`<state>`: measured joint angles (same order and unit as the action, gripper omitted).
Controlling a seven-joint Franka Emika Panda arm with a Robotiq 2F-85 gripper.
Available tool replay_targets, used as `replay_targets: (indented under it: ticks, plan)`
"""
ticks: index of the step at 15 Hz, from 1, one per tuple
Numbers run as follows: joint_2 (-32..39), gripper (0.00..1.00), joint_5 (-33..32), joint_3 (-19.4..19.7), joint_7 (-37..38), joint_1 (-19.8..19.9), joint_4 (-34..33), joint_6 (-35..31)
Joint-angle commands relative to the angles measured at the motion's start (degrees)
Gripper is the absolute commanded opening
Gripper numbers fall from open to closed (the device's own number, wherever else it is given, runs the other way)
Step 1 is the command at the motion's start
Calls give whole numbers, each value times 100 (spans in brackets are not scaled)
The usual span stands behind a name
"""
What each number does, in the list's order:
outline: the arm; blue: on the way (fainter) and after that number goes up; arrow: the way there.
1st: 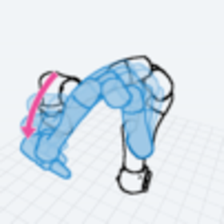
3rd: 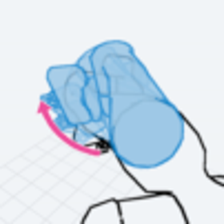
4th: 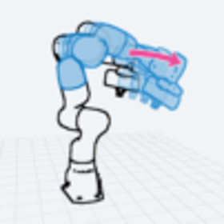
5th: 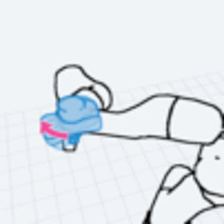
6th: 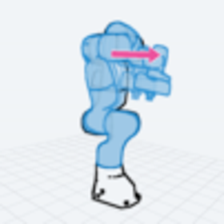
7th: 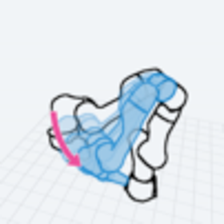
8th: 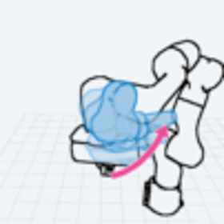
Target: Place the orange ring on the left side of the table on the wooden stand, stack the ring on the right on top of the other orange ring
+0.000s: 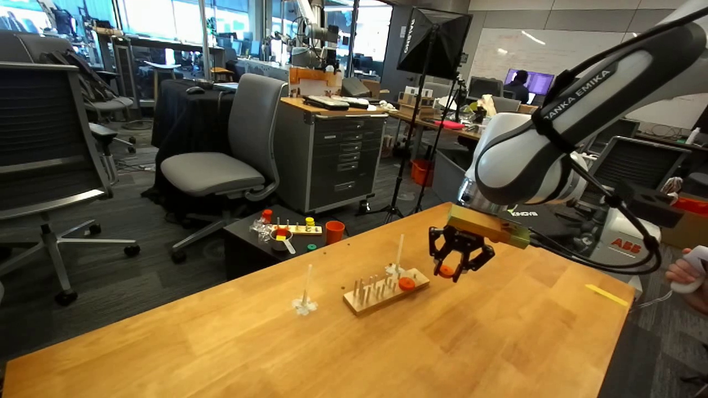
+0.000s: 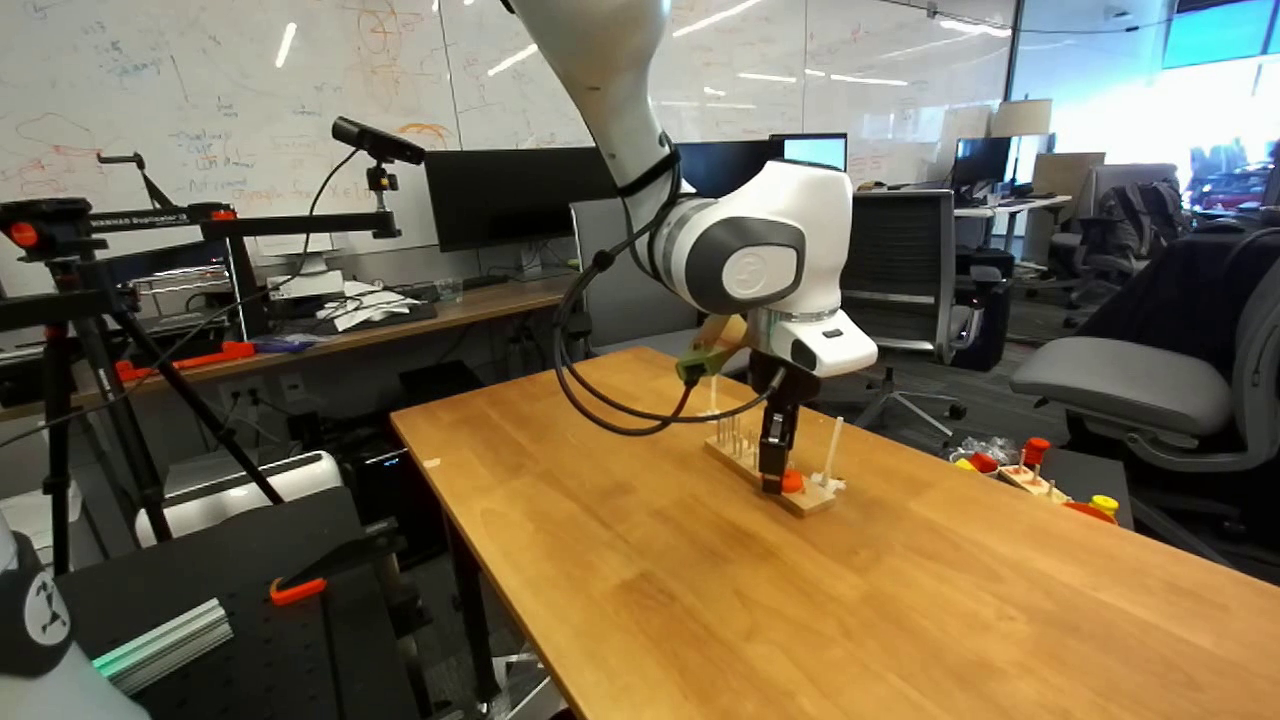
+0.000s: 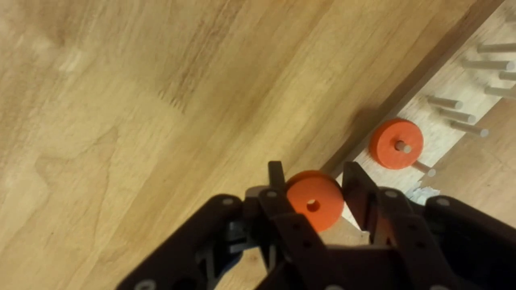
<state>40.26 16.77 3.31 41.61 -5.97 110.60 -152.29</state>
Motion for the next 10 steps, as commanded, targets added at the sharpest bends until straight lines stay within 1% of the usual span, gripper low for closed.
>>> replay_targets:
  ticks: [1,10]
  plan:
    - [309,16,26,-70,178,-128,-478,234]
    - [838,16,-12,-88,428,-381,-1235,367]
